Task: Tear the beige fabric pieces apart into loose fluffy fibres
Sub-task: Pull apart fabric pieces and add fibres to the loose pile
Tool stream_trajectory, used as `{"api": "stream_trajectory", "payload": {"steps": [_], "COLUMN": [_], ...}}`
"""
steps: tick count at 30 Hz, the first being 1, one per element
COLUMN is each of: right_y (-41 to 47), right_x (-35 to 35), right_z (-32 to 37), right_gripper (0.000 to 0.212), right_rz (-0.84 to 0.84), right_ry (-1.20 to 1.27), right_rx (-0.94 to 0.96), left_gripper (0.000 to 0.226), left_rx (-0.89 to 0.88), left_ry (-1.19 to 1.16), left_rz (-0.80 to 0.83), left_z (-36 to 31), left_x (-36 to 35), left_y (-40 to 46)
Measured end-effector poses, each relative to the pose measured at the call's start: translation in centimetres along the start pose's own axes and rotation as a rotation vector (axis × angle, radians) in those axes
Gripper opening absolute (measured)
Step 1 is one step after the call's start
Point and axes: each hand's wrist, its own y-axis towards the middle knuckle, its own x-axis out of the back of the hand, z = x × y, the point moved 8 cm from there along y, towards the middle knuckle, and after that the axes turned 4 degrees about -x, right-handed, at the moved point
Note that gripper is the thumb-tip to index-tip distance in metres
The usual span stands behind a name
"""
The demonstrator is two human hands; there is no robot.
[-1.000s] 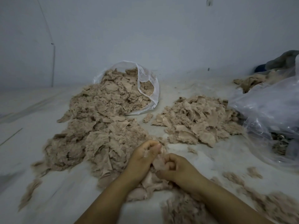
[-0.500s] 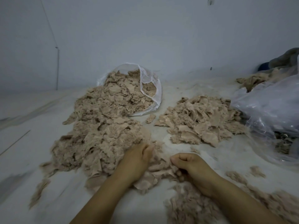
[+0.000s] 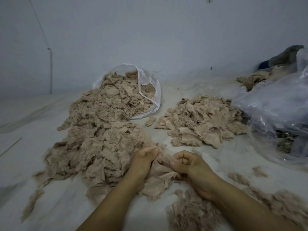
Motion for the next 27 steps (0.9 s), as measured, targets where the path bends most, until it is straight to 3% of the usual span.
{"api": "stream_trajectory", "payload": {"steps": [3, 5, 9, 13, 18, 20, 22, 27], "right_y": [0.3, 0.2, -0.2, 0.0, -0.1, -0.1, -0.2, 0.3], "right_x": [0.1, -0.1, -0.6, 0.0, -0.1, -0.5, -0.5, 0.5], "right_z": [-0.2, -0.2, 0.3, 0.4, 0.5, 0.6, 1.3, 0.7], "right_gripper": [0.017, 0.015, 0.021, 0.04, 0.031, 0.039, 0.029, 0.033], "right_rz": [-0.019, -0.01, -0.037, -0.122, -0.121, -0.089, -0.123, -0.135], "right_ry": [0.011, -0.015, -0.179, -0.152, -0.284, -0.395, -0.46, -0.288], "right_rx": [-0.044, -0.026, 0.089, 0.121, 0.123, 0.174, 0.268, 0.171], "left_gripper": [0.025, 0.025, 0.03, 0.032, 0.037, 0.035, 0.036, 0.043], "left_rx": [-0.02, -0.131, -0.285, -0.275, -0.266, -0.254, -0.278, -0.305], "left_ry": [0.021, 0.14, 0.259, 0.164, 0.149, 0.144, 0.167, 0.261], "left_rz": [-0.043, -0.052, 0.075, 0.045, 0.086, 0.105, 0.112, 0.075], "left_z": [0.2, -0.4, -1.3, -1.2, -0.8, -0.8, -1.1, -1.1], "left_x": [0.0, -0.4, -2.0, -1.5, -1.9, -2.1, -2.1, -1.6], "left_y": [0.1, 0.0, -0.8, -1.0, -1.4, -1.7, -1.6, -1.3]}}
